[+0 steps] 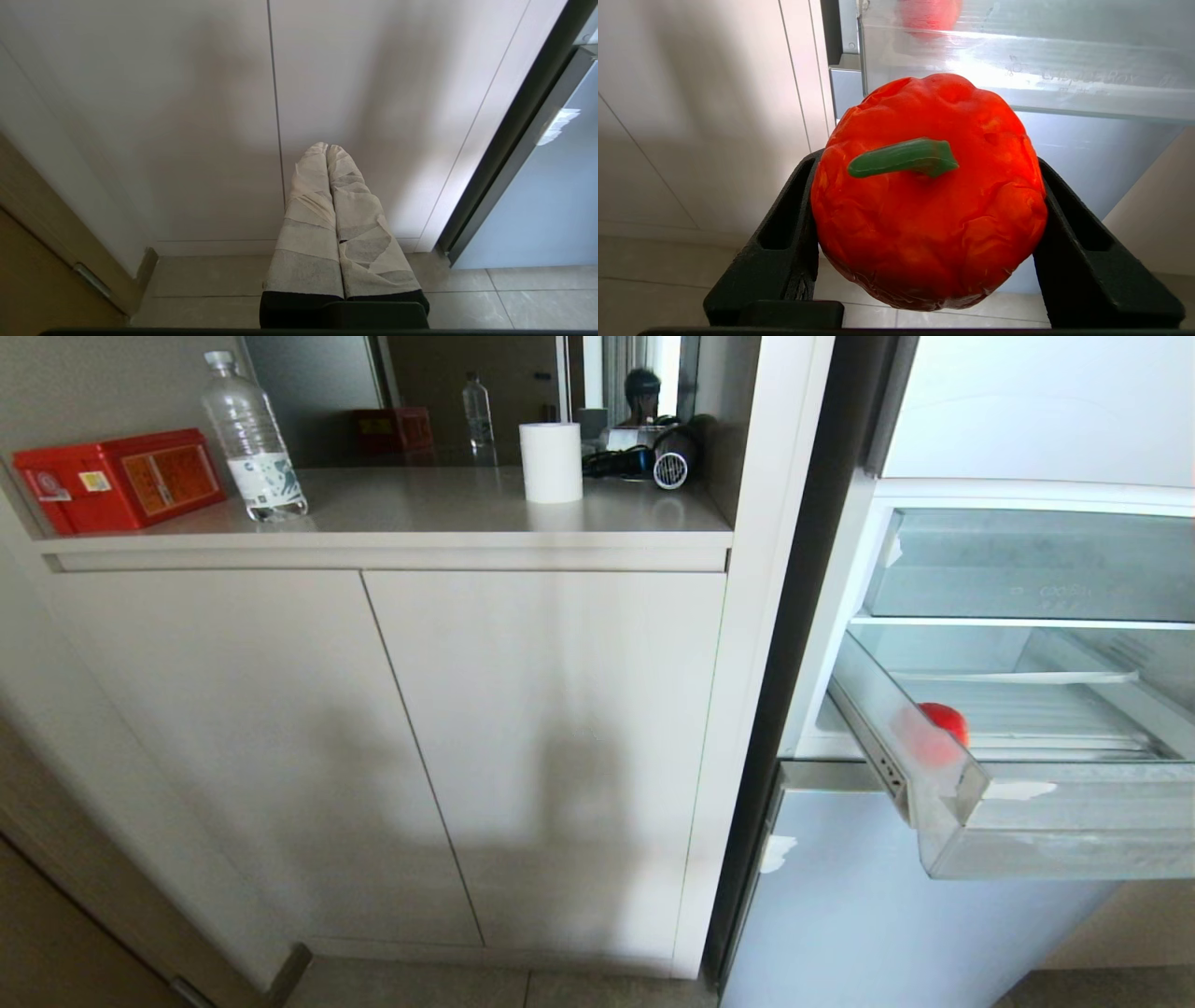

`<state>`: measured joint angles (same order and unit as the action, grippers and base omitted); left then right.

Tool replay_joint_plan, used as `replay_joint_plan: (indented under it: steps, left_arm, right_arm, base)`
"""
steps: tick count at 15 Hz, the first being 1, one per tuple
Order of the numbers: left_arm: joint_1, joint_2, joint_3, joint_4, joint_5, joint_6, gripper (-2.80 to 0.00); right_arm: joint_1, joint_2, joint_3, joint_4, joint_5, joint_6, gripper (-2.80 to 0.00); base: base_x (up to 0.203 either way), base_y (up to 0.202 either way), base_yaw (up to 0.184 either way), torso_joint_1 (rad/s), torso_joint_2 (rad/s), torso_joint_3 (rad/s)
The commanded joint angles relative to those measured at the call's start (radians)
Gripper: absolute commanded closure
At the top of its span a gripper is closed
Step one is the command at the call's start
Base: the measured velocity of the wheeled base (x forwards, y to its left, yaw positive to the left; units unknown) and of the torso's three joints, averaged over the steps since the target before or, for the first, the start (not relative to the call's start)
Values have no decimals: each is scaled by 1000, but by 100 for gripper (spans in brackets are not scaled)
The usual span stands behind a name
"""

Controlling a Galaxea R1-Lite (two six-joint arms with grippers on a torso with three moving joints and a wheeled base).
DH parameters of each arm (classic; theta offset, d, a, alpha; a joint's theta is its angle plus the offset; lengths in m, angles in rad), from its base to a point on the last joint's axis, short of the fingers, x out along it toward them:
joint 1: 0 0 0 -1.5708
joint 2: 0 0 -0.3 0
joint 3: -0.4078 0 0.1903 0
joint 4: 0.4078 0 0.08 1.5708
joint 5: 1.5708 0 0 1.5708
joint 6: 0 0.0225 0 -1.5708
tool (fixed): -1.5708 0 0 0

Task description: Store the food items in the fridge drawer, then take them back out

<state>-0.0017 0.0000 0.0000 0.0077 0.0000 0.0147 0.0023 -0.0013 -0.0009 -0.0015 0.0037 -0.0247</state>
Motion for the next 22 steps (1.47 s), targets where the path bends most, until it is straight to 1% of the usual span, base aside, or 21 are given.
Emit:
replay_joint_plan:
  steps: [1, 2, 3, 4, 5, 6, 7, 9, 10, 13, 15, 18, 22]
  left_arm:
    - [0, 2, 0, 0, 0, 1, 0]
    - [0, 2, 0, 0, 0, 0, 0]
    - [0, 2, 0, 0, 0, -1, 0]
    - [0, 2, 0, 0, 0, 1, 0]
    - [0, 2, 0, 0, 0, 1, 0]
    - [0, 2, 0, 0, 0, 1, 0]
    - [0, 2, 0, 0, 0, 1, 0]
    - [0, 2, 0, 0, 0, 0, 0]
    - [0, 2, 0, 0, 0, 1, 0]
    - [1, 2, 0, 0, 0, 1, 0]
    - [0, 2, 0, 0, 0, 1, 0]
    - [0, 2, 0, 0, 0, -1, 0]
    - [0, 2, 0, 0, 0, 1, 0]
  right_arm:
    - [1, 0, -1, -2, -2, 18, 0]
    - [0, 0, -8, -2, -4, 24, 0]
    - [0, 7, -47, -2, -11, 46, 0]
    - [-1, 34, -126, 2, -18, 107, 0]
    - [-4, 90, -201, 8, -20, 178, 0]
    - [-14, 179, -260, 13, -21, 232, 0]
    - [-27, 273, -313, 15, -21, 267, 0]
    - [-49, 444, -409, 5, -22, 296, 0]
    - [-64, 526, -453, -3, -21, 293, 0]
    - [-164, 766, -585, -43, 2, 221, 0]
    - [-203, 906, -668, -62, 11, 186, 0]
    - [-222, 1117, -782, -73, 12, 150, 0]
    - [-230, 1400, -993, -78, 13, 141, 0]
  base:
    - [0, 0, 0, 0, 0, 0]
    - [0, 0, 0, 0, 0, 0]
    - [0, 0, 0, 0, 0, 0]
    - [0, 0, 0, 0, 0, 0]
    - [0, 0, 0, 0, 0, 0]
    - [0, 0, 0, 0, 0, 0]
    - [0, 0, 0, 0, 0, 0]
    - [0, 0, 0, 0, 0, 0]
    - [0, 0, 0, 0, 0, 0]
    - [0, 0, 0, 0, 0, 0]
    - [0, 0, 0, 0, 0, 0]
    - [0, 0, 0, 0, 0, 0]
    - [0, 0, 0, 0, 0, 0]
